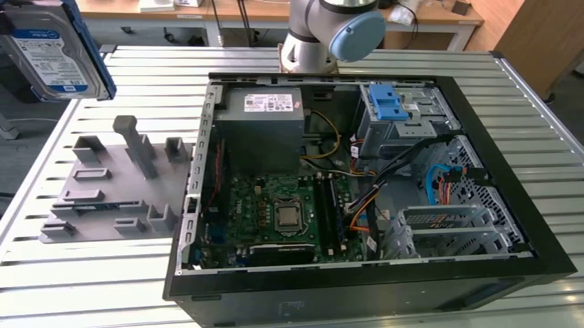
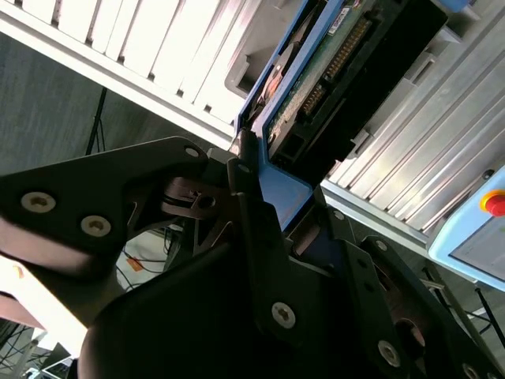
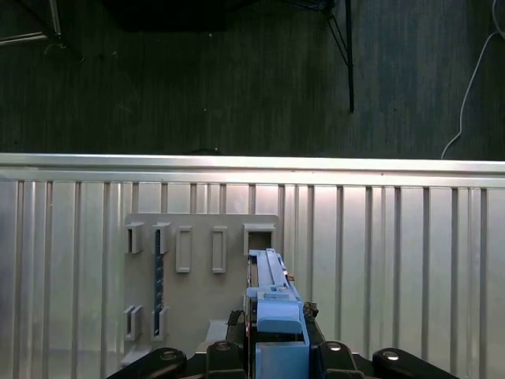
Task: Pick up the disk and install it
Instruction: 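Pick up the disk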
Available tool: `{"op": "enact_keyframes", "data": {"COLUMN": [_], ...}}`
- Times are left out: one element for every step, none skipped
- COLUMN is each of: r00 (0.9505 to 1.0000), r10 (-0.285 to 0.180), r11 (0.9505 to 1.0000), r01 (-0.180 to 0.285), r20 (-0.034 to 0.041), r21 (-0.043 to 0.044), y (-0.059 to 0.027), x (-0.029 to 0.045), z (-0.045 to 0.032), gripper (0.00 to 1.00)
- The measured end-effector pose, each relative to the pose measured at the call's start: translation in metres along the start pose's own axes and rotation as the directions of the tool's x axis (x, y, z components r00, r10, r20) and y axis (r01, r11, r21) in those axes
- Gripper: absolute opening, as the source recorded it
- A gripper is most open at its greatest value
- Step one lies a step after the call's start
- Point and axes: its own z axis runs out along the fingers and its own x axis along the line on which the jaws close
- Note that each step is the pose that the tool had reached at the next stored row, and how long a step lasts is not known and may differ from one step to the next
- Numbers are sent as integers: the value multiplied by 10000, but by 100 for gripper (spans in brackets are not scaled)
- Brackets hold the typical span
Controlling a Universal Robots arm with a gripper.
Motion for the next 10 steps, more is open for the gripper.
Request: {"op": "enact_keyframes", "data": {"r00": [10000,10000,10000,10000,10000,10000,10000,10000,10000,10000], "r10": [0,1,1,1,1,1,1,1,1,1], "r11": [10000,10000,10000,10000,10000,10000,10000,10000,10000,10000], "r01": [0,-1,-1,-1,-1,-1,-1,-1,-1,-1], "r20": [0,0,0,0,0,0,0,0,0,0], "r21": [1,1,1,2,1,1,1,2,2,2], "y": [0,0,0,1,0,0,0,1,1,1], "x": [0,0,-1,-1,-1,-1,-1,-1,-1,-1], "z": [-3,-6,-10,-13,-16,-19,-23,-26,-29,-33], "gripper": [36,36,36,36,36,36,36,36,36,36]}}
